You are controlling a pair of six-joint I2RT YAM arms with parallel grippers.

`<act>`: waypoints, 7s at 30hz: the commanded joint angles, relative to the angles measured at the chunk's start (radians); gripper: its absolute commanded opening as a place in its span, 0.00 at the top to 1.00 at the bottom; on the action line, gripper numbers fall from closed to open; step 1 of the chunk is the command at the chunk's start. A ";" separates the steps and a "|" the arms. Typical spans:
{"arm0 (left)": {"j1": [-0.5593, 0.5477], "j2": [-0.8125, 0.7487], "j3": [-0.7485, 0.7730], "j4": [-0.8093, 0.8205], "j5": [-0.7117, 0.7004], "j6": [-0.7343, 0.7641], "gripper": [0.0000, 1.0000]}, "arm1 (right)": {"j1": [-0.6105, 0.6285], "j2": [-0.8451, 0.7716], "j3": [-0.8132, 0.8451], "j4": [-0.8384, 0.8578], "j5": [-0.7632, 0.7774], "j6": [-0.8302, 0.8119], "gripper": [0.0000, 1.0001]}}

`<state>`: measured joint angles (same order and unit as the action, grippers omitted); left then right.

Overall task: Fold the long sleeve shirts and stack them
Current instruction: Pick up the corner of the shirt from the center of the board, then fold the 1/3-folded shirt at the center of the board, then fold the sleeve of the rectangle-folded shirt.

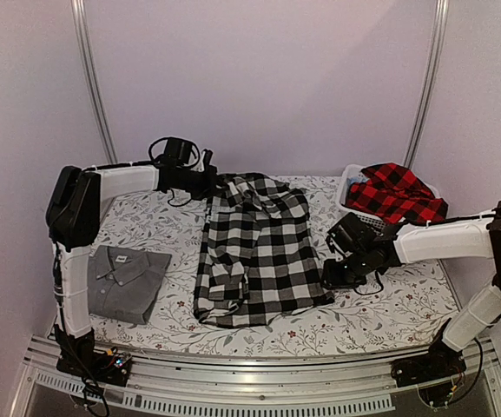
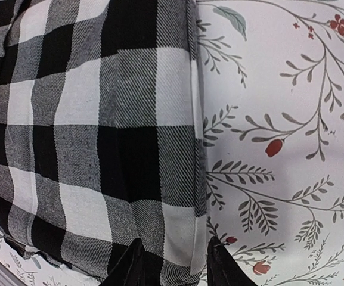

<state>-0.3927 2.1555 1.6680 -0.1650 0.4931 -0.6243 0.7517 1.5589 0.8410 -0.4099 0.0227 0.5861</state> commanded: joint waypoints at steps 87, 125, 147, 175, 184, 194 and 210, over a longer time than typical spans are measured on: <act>0.259 0.039 0.482 -0.123 0.113 0.111 1.00 | 0.239 0.329 0.370 0.091 -0.303 -0.002 1.00; 0.136 -0.069 0.221 0.257 0.137 -0.005 1.00 | -0.125 0.340 0.595 0.193 -0.125 -0.118 0.43; 0.193 -0.156 0.014 0.130 -0.068 0.075 1.00 | 0.248 0.303 0.474 -0.056 -0.137 -0.072 0.52; 0.196 -0.301 -0.162 0.234 -0.238 0.075 1.00 | 0.321 0.331 0.503 -0.118 -0.170 -0.047 0.97; 0.199 -0.323 -0.216 0.245 -0.243 0.071 1.00 | 0.321 0.345 0.518 -0.118 -0.106 -0.023 0.62; 0.200 -0.402 -0.315 0.268 -0.358 0.069 1.00 | 0.320 0.434 0.549 -0.089 -0.124 -0.027 0.81; 0.200 -0.444 -0.420 0.232 -0.490 -0.006 1.00 | 0.339 0.383 0.521 -0.125 -0.145 -0.033 1.00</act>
<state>-0.1955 1.7428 1.2911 0.0734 0.0433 -0.5957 1.0775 1.9770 1.3754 -0.5346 -0.1070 0.5568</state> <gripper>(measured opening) 0.007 0.010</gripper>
